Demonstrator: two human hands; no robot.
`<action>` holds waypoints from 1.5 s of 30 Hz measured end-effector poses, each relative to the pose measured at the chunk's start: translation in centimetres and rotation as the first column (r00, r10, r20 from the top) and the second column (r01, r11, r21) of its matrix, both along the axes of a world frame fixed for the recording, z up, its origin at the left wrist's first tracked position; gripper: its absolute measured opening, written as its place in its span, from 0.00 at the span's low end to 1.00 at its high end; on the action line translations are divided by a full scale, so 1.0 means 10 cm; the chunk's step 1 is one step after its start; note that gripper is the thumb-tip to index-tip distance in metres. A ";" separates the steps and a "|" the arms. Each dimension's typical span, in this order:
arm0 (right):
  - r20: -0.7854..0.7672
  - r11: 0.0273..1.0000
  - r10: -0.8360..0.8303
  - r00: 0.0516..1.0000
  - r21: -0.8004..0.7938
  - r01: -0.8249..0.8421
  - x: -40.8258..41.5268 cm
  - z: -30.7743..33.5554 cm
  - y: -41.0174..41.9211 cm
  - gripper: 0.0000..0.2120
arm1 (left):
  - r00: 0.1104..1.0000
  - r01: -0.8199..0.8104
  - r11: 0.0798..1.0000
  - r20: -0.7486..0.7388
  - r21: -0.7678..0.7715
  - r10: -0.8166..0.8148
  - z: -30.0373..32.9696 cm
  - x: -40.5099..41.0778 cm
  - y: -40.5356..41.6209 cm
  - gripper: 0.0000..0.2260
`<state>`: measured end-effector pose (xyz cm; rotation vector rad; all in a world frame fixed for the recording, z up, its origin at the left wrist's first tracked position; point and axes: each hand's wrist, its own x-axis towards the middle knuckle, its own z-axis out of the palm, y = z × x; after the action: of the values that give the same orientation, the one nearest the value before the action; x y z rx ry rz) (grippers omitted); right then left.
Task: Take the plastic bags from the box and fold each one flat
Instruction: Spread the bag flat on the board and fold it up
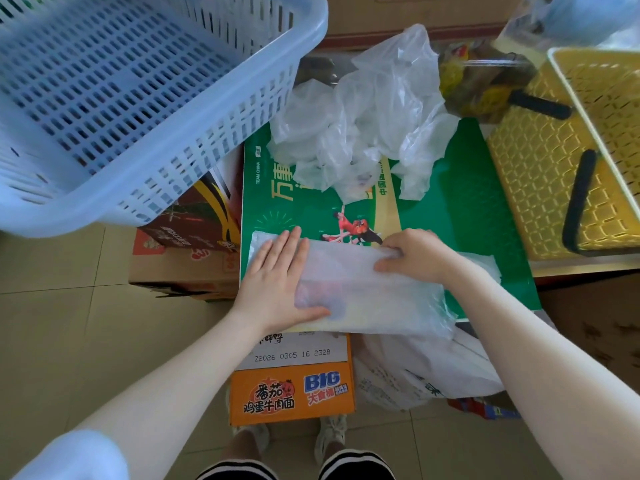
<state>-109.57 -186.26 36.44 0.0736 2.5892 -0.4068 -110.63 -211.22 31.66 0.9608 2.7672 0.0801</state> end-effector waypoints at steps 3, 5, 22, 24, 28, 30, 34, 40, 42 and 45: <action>-0.031 0.994 -0.025 0.999 -0.104 0.022 -0.08 0.02 0.00 0.12 | 0.997 -0.067 0.998 -0.029 0.023 0.067 0.05 0.02 0.06 0.53; -0.105 0.991 0.000 0.994 -0.137 -0.014 -0.11 0.01 -0.09 0.09 | 0.998 -0.056 0.996 -0.020 0.063 0.058 0.11 0.05 0.20 0.50; 0.121 0.989 -0.118 0.986 -0.078 0.128 0.21 0.07 0.82 0.14 | 0.985 -0.161 0.986 0.062 0.034 0.159 -0.04 0.25 0.71 0.53; 0.143 0.988 -0.153 0.978 0.010 0.153 0.24 0.09 0.90 0.06 | 0.985 -0.158 0.987 0.072 0.006 0.157 -0.03 0.25 0.71 0.55; -0.094 0.867 -0.127 0.987 0.474 0.156 0.32 0.13 0.46 0.14 | 0.985 -0.154 0.988 0.080 -0.021 0.155 0.01 0.25 0.72 0.58; -0.376 0.921 -0.018 0.926 0.354 0.162 0.40 0.06 -0.03 0.20 | 0.984 -0.159 0.987 0.084 -0.018 0.160 0.02 0.26 0.73 0.59; -0.383 0.993 -0.054 0.922 -0.115 0.011 0.48 -0.25 -0.65 0.29 | 0.986 -0.131 0.991 0.106 -0.004 0.131 0.03 0.22 0.71 0.56; -0.299 0.993 -0.058 0.953 0.082 0.086 0.61 -0.54 -0.56 0.37 | 0.999 0.032 0.999 -0.001 -0.020 -0.032 0.00 0.15 0.25 0.46; -0.271 0.982 -0.116 0.955 0.110 0.151 0.64 -0.53 -0.48 0.40 | 1.000 0.009 1.000 -0.020 -0.017 -0.009 -0.03 0.14 0.08 0.36; -0.251 0.958 -0.198 0.947 0.156 0.241 0.72 -0.50 -0.35 0.46 | 0.999 -0.033 0.999 -0.005 0.000 0.033 -0.05 0.13 -0.01 0.30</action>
<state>-102.32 -189.78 31.44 0.4070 2.8580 -0.2651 -109.35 -211.35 31.13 0.9161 2.7881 0.0827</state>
